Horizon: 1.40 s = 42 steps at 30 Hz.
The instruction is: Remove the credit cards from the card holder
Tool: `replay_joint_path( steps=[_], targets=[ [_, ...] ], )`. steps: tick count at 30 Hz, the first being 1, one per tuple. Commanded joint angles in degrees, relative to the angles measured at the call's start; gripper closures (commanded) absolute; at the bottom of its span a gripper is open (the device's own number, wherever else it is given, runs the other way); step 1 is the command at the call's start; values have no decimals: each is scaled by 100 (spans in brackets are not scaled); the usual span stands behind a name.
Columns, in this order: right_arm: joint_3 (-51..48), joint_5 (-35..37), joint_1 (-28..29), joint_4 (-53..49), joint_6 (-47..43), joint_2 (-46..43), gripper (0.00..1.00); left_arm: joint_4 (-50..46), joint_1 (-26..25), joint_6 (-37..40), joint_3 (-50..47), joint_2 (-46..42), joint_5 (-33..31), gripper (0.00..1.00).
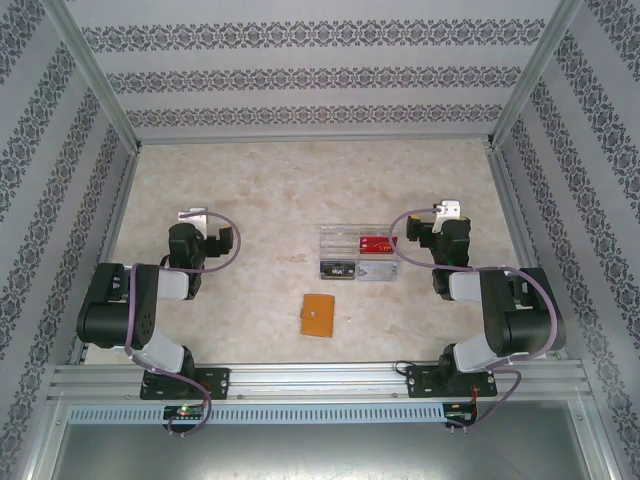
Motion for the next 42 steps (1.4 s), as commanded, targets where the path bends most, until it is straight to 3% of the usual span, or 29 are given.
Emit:
replay_joint_path(
  steps=[1, 42],
  targets=[
    [2, 10, 72, 188, -25, 7, 2, 176, -27, 139, 106, -13, 110, 0],
    [32, -242, -33, 117, 26, 10, 2, 145, -22, 130, 115, -17, 119, 1]
  ],
)
